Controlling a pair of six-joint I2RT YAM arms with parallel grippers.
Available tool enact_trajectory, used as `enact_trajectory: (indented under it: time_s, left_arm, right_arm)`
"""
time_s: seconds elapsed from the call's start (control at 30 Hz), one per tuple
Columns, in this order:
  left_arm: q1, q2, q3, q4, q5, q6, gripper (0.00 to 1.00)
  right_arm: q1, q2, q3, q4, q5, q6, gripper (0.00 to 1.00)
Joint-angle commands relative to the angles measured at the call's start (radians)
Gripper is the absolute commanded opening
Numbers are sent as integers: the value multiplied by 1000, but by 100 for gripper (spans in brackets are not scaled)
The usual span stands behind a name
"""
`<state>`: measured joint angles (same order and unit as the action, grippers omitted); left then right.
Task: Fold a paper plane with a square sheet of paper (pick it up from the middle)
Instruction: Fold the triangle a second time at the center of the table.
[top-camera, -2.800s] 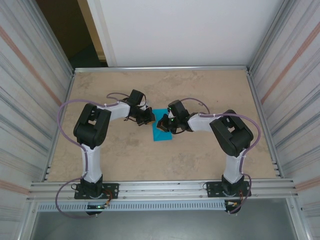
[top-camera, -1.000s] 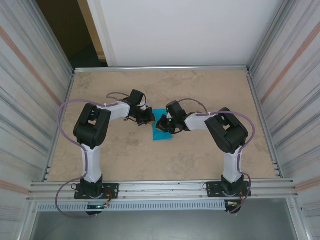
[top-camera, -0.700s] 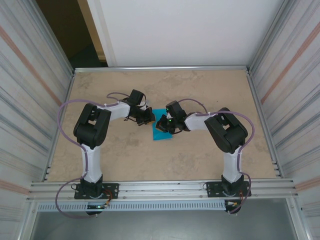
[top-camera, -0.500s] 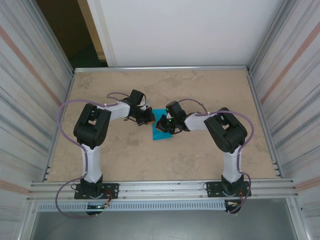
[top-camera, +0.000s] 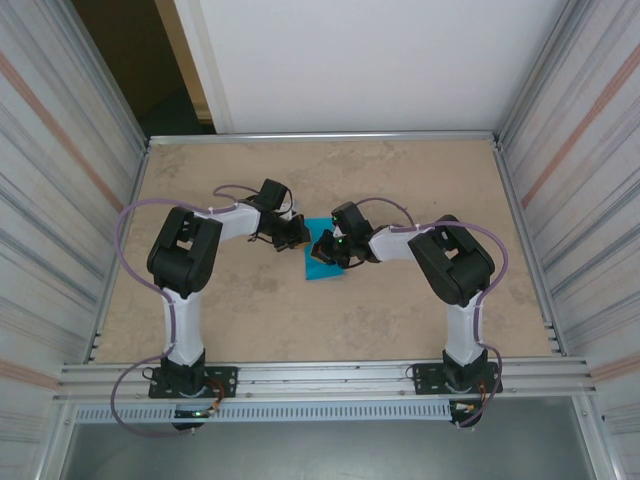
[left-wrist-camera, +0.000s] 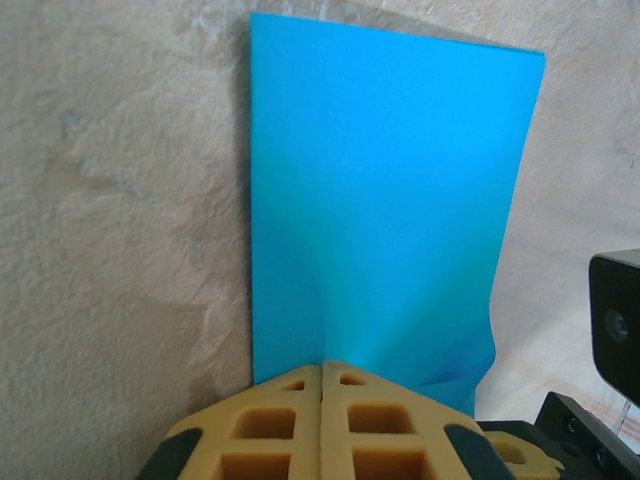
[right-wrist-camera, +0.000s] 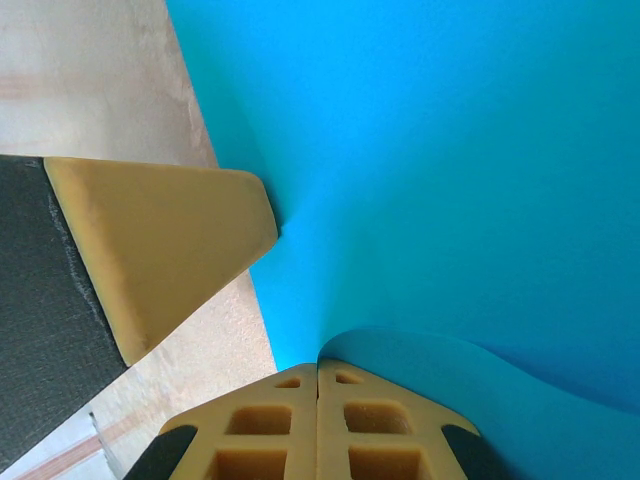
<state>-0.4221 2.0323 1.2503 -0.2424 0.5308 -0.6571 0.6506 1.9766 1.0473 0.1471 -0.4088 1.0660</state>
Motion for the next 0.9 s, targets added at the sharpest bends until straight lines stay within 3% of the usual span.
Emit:
enact_trajectory:
  time_s: [0.0,0.53,0.6,0.77,0.87]
  left_arm:
    - [14,-4,11,-69,-23,25,0]
    - [20,5,46,-83,-9,35,0]
    - [27,-10,63,-85,1,37,0]
    - [73,-81,75,-82,-21,18,11]
    - [111,-134,30,-46,-33,-9,14]
  right_arm:
    - [7,19,17,-59,44,18,0]
    - [10,11,24,-84,45,15,0]
    - [11,16,25,-84,42,19,5]
    - [9,22,40,-103,41,25,29]
    - [11,23,42,-96,35,28,35]
